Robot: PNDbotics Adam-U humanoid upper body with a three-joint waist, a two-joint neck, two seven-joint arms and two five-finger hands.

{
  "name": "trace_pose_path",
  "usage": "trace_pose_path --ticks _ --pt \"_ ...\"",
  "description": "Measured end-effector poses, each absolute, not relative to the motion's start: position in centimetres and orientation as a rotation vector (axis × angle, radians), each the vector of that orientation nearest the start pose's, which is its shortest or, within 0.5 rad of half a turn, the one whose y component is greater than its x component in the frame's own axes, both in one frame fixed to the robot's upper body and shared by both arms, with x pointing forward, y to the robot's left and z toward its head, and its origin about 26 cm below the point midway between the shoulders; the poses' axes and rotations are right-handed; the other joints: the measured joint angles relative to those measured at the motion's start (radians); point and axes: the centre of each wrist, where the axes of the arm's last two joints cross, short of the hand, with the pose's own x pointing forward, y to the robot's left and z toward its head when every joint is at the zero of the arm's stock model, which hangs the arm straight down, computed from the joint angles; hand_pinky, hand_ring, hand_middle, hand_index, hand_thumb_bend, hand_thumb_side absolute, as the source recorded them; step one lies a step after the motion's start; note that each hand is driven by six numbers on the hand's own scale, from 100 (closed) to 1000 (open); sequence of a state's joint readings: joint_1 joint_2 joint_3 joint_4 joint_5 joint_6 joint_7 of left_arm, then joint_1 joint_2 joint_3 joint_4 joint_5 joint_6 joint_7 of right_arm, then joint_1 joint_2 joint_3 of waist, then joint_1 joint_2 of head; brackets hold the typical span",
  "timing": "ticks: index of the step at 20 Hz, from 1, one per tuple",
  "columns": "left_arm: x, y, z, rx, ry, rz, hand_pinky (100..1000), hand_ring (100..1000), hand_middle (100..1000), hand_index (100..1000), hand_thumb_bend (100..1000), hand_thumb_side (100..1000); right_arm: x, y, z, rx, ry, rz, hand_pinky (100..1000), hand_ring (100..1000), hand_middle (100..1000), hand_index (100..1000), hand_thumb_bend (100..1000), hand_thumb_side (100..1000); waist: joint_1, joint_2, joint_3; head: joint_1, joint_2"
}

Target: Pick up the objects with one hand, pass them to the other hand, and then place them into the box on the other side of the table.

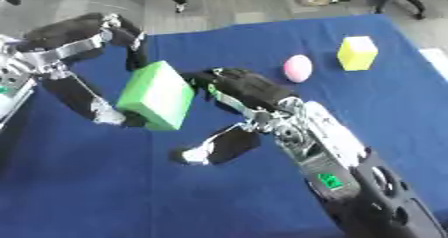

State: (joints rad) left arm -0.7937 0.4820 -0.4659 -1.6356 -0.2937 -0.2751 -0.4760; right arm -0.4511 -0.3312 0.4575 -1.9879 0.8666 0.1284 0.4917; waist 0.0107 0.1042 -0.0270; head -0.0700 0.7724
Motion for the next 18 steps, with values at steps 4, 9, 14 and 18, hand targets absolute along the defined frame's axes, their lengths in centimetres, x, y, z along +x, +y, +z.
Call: trace_pose_path --ticks 4,9,14,18 --pt "37.18 15.71 23.8 -0.109 2.616 2.343 562 409 435 427 200 362 28.62 -14.08 18.98 -0.665 -1.834 1.588 766 686 735 969 567 630 0.0 0.0 0.0 0.003 0.0" --pt "37.08 15.62 24.02 -0.018 2.581 2.356 562 410 437 427 192 363 28.8 -14.01 18.58 -0.716 -1.841 1.575 763 687 733 957 556 614 0.0 0.0 0.0 0.006 0.0" --pt "37.08 15.67 24.03 0.046 2.581 2.348 563 412 439 427 187 367 28.87 -13.94 18.44 -0.732 -1.845 1.575 757 679 726 946 542 596 0.0 0.0 -0.001 0.006 0.0" --pt "37.04 16.05 24.19 0.054 2.615 2.301 565 412 439 426 184 368 28.87 -13.94 18.41 -0.726 -1.836 1.584 761 690 731 941 527 589 0.0 -0.001 -0.001 0.006 0.0"
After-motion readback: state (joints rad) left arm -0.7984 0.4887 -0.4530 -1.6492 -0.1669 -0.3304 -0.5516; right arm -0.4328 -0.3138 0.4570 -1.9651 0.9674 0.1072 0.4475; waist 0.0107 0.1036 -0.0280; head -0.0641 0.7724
